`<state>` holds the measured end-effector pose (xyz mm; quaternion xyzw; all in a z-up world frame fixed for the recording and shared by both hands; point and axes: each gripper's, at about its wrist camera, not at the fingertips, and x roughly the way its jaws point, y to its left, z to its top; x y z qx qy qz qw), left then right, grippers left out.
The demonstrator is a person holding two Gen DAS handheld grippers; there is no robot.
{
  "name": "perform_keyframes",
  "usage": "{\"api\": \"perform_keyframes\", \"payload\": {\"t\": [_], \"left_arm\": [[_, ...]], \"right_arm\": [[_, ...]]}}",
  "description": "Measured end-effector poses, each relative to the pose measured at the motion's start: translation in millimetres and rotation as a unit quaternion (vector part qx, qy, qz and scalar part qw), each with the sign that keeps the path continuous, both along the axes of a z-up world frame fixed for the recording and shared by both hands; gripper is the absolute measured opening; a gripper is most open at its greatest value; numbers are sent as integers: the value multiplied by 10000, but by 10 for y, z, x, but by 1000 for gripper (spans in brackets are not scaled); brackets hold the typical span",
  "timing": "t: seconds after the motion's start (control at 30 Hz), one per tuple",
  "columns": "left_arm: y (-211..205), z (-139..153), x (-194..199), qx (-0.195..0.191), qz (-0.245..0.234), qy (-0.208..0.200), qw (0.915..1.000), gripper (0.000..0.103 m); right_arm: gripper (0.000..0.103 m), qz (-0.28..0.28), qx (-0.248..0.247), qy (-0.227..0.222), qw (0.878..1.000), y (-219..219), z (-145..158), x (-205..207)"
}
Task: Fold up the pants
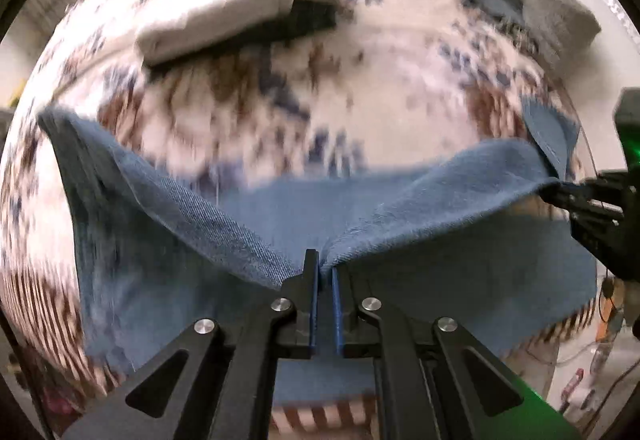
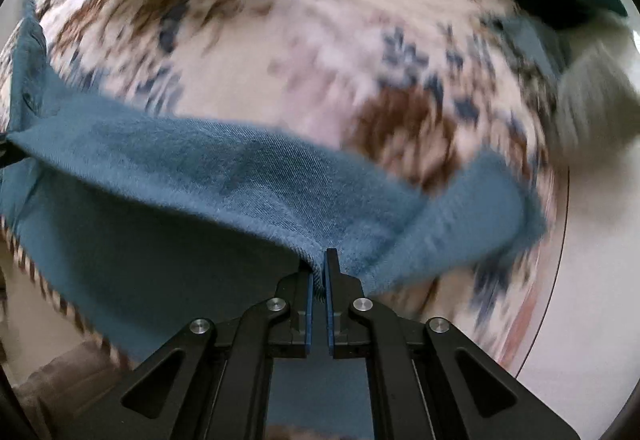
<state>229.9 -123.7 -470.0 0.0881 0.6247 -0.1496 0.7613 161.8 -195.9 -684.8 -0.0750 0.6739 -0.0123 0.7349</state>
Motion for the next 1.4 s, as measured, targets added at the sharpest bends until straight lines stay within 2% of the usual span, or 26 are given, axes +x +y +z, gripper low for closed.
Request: {"api": "perform_keyframes", "payload": {"t": [0.17,0.3,0.37,0.43,0.47,0.5,0.53,0.57,0.6,0.67,0.7,0.8,0.87,1.0,1.07,1.1,1.13,1.17,1.2,1.23,1.3,1.37,1.4], "left_arm": [[211,-575,-546,88,131,679,9976,4],[311,-1079,-700,201,164,1108,9935,4],[304,-1178,-727,275,60,1100,9935,8],[305,-1150,-718,264,56,1165,9928,10],[333,-1090,-713,200,138,1207,9924,13],[362,-1014,-708,175,234,1241,9918,23],[402,-915,-709,179,353,1274,9911,30],[435,-830,-716,165,448,1279,9906,44],[470,-730,-728,148,534,1243,9907,60],[480,-565,-738,334,610,1085,9917,82],[451,-487,-733,492,618,884,9929,85],[200,-473,-629,952,462,403,9936,86],[-3,-571,-490,1187,385,309,9917,86],[-482,-799,-240,1265,314,150,9914,86],[-630,-810,-198,1340,191,85,9908,86],[-703,-806,-182,1316,148,41,9912,86],[-753,-790,-196,1310,84,9,9913,86],[-798,-769,-221,1328,37,-9,9911,86],[-828,-753,-250,1318,-9,-14,9913,86],[-840,-743,-294,1289,-53,16,9916,86],[-869,-713,-390,1307,-77,69,9914,86],[-873,-729,-489,1324,-86,134,9911,86],[-863,-754,-532,1343,-68,197,9907,86]], "right_arm": [[5,-228,-97,508,9984,317,-324,-759],[8,-368,-138,838,9957,441,-638,-1016],[11,-401,-191,1010,9939,455,-770,-1047],[16,-595,-29,1130,9918,400,-795,-1056],[25,-699,131,1134,9910,349,-751,-1073],[50,-813,345,1118,9898,292,-689,-1098],[67,-925,589,1123,9876,242,-634,-1132],[91,-1125,905,1122,9831,168,-550,-1196],[93,-1413,1238,1040,9767,60,-417,-1290],[93,-1830,1690,892,9644,-143,-215,-1443],[93,-2056,1712,791,9603,-258,-125,-1494],[93,-2758,1574,435,9472,-716,24,-1506],[93,-3104,1221,283,9423,-1010,12,-1306],[93,-3658,708,26,9280,-1494,-255,-804],[88,-3620,516,333,9301,-1579,-478,-448],[66,-3545,177,515,9335,-1586,-595,-376],[48,-3478,-145,540,9359,-1595,-630,-388],[21,-3503,-262,462,9351,-1598,-598,-455],[15,-3622,-209,313,9313,-1618,-552,-530],[12,-3934,-124,40,9193,-1691,-402,-781],[11,-4447,-25,-227,8954,-1820,-194,-1277],[11,-5038,229,-247,8632,-1954,-117,-1841],[11,-5308,388,-116,8465,-2006,-168,-2116]]}}
